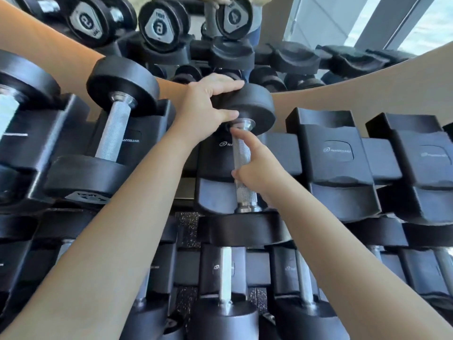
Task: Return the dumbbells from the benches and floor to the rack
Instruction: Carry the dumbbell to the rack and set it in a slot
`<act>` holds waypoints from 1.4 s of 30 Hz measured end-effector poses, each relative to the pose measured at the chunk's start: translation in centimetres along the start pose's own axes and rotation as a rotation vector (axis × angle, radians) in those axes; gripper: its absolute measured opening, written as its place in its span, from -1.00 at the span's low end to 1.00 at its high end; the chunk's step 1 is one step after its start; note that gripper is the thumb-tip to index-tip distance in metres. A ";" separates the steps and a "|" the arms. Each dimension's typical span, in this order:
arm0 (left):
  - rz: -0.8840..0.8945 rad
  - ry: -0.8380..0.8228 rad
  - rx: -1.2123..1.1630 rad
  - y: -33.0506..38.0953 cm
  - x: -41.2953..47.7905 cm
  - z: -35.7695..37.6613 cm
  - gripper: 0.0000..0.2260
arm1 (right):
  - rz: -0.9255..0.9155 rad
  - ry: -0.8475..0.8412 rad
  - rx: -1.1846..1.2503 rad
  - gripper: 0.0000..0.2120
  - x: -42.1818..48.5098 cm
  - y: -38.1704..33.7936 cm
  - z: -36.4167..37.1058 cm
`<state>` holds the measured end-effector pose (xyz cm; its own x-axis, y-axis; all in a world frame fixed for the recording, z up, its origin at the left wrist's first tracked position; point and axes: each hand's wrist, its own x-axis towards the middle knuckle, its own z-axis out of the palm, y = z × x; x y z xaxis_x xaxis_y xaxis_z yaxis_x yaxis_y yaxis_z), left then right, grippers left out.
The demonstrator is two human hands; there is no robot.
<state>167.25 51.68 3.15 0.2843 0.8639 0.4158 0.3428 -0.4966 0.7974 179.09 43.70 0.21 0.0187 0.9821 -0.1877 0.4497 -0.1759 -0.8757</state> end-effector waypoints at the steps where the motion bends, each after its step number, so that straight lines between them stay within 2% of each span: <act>1: 0.007 0.001 0.016 -0.2 0.6 0.1 -0.55 | -0.010 0.003 0.013 -0.26 0.7 0.0 -0.1; 10: 0.068 -0.001 0.064 -1.8 3.4 0.4 -0.57 | -0.050 0.035 0.067 -0.30 4.3 0.0 -0.3; 17: -0.010 0.046 0.089 -3.9 4.8 1.0 -0.58 | -0.075 0.028 0.026 -0.39 5.9 0.0 -0.4; 23: -0.064 0.093 -0.060 -6.1 4.7 2.2 -0.59 | -0.051 -0.010 0.073 -0.41 7.0 0.5 -0.5; 28: -0.034 0.141 -0.092 -6.2 3.8 2.5 -0.58 | -0.052 -0.025 0.143 -0.42 7.0 0.3 -0.2; 35: -0.159 0.139 -0.100 -4.7 -2.1 1.5 -0.64 | -0.022 -0.027 0.094 -0.47 5.4 0.2 -1.2; 42: -0.174 0.067 -0.211 -1.9 -10.2 1.2 -0.71 | -0.149 0.047 0.000 -0.75 0.7 0.5 -1.6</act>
<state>164.74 43.73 -3.14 0.1752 0.9417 0.2871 0.1848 -0.3179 0.9299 180.72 44.46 0.34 -0.0065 0.9994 -0.0351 0.4509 -0.0284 -0.8921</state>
